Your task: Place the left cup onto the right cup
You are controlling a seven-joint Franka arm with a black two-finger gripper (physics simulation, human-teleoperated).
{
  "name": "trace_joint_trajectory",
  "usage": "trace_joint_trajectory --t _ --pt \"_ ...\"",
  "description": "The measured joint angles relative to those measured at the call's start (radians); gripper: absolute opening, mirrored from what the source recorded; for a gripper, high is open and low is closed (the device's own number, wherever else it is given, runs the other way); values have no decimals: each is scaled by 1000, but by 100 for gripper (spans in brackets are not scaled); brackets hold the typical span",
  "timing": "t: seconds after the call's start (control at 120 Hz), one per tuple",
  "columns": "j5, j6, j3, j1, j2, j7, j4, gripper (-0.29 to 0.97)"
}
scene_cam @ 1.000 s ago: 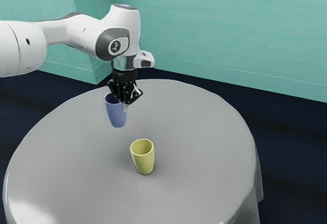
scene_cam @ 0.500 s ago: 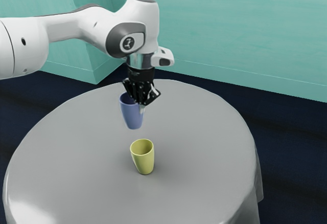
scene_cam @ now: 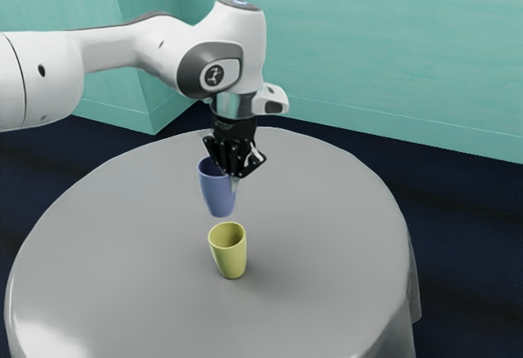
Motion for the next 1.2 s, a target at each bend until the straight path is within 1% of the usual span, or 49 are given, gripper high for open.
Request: trace_joint_trajectory --t 0.733,1.2 --pt "-2 28 22 -38 25 -56 -14 -11" --pt "-18 57 38 -48 42 -77 -38 -11"
